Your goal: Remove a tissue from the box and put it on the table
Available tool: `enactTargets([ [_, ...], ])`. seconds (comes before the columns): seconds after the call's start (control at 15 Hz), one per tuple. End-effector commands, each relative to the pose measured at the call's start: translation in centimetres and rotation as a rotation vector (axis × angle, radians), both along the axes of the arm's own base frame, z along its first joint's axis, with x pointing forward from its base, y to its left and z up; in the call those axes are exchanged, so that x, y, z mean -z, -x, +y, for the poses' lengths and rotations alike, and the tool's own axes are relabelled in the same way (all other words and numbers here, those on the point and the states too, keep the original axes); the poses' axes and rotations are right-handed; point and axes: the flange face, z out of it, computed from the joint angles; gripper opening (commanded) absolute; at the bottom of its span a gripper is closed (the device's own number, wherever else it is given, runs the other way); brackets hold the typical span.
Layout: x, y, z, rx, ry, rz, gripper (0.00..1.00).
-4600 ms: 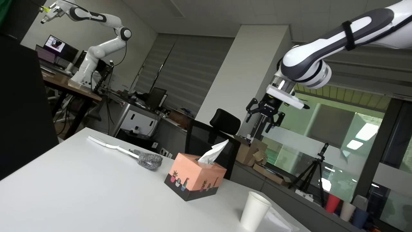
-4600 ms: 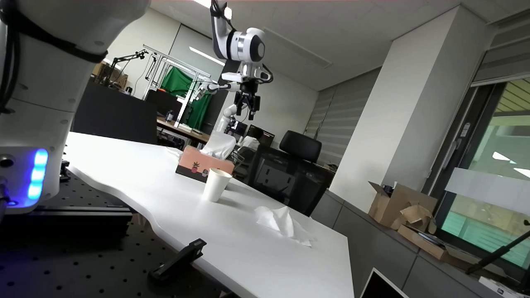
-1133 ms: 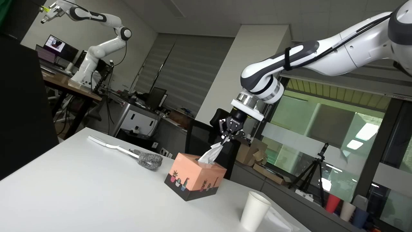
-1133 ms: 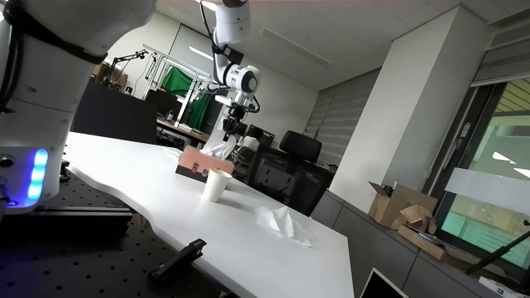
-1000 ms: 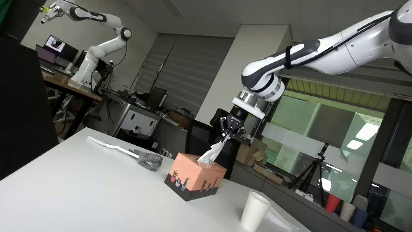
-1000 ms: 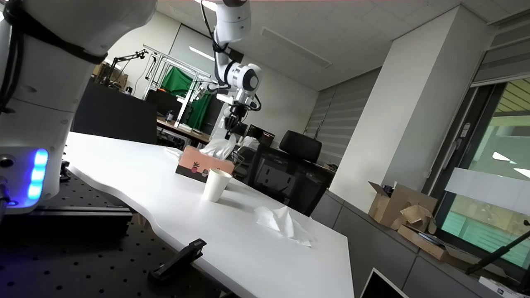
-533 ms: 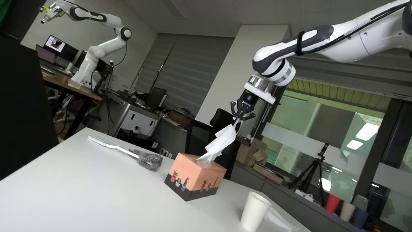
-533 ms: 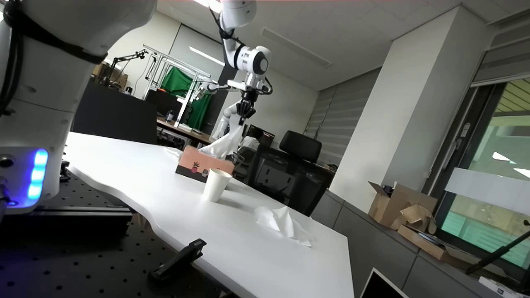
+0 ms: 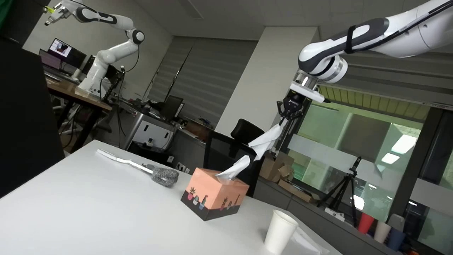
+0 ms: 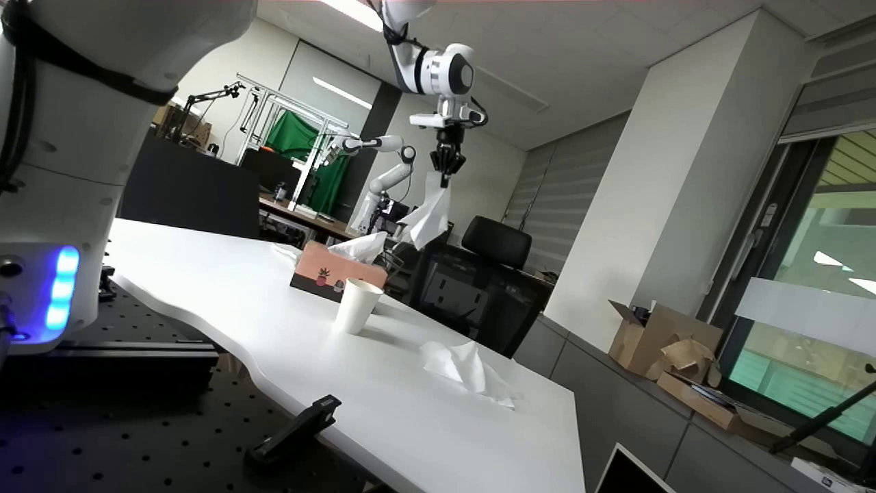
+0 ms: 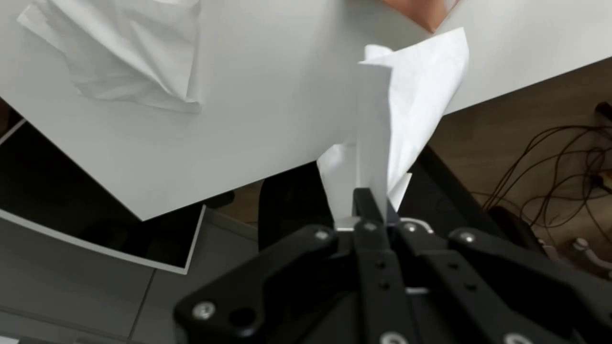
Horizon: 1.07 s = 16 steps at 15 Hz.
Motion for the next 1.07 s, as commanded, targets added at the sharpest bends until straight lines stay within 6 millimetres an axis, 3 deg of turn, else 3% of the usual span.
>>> enactTargets([
  [0.0,-0.5,-0.6,-5.0,0.099,0.052,-0.042,0.0],
  [0.27,1.5,-1.1,-11.1,0.206,0.167,-0.022,0.0],
  [0.67,6.4,-0.6,-19.1,0.283,0.479,0.16,0.0],
  [1.0,11.4,-0.2,-23.2,0.242,0.65,0.397,0.0],
])
